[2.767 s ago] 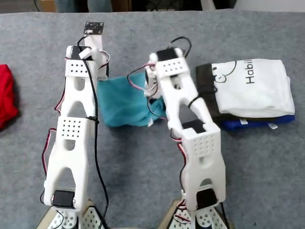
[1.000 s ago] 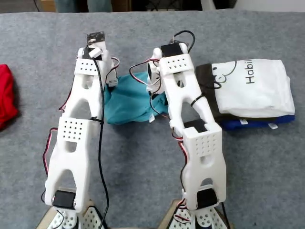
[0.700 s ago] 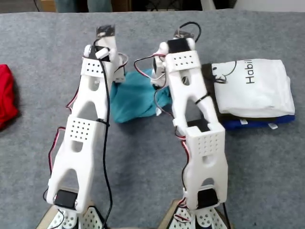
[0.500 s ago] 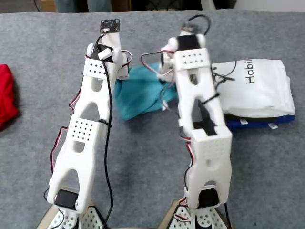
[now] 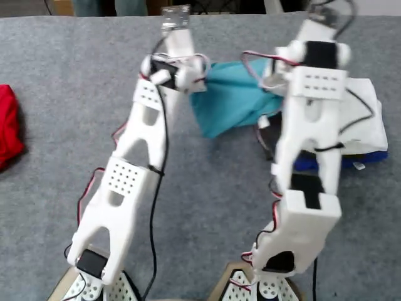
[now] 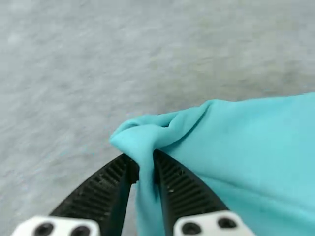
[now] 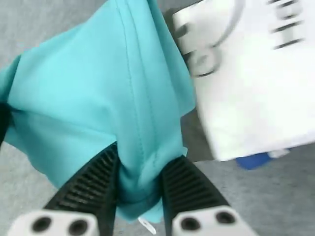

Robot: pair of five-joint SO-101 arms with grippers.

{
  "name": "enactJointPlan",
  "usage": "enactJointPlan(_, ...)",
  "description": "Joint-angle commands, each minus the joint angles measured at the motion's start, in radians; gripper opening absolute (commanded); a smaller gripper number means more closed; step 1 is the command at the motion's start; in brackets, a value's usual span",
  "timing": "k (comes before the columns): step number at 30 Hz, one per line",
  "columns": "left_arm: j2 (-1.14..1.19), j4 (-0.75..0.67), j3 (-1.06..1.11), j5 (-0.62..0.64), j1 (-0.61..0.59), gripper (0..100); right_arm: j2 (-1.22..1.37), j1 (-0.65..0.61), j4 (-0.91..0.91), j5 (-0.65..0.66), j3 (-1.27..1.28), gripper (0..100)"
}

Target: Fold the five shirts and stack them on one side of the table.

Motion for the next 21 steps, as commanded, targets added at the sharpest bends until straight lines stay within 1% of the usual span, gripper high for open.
enactJointPlan(1, -0.068, -0.13, -0.044, 0.008, 0.073, 3, -0.096, 0.123, 0.003, 0.035, -0.028, 1.4)
enactJointPlan(5, -0.057, -0.318, -0.028, 0.008, 0.151, 3, -0.108, 0.25, 0.002, 0.081, -0.077, 1.4)
enactJointPlan(8, -0.06, -0.466, 0.076, 0.005, 0.2, 3, -0.107, 0.35, -0.002, 0.109, -0.11, 1.4)
enactJointPlan(13, -0.058, -0.666, 0.251, 0.005, 0.26, 3, -0.105, 0.483, -0.081, 0.16, -0.105, 1.4)
enactJointPlan(18, -0.052, -0.819, 0.343, 0.005, 0.312, 3, -0.05, 0.555, -0.147, 0.212, -0.105, 1.4)
enactJointPlan(21, -0.052, -0.856, 0.369, 0.009, 0.321, 5, 0.038, 0.562, -0.149, 0.272, -0.105, 1.5)
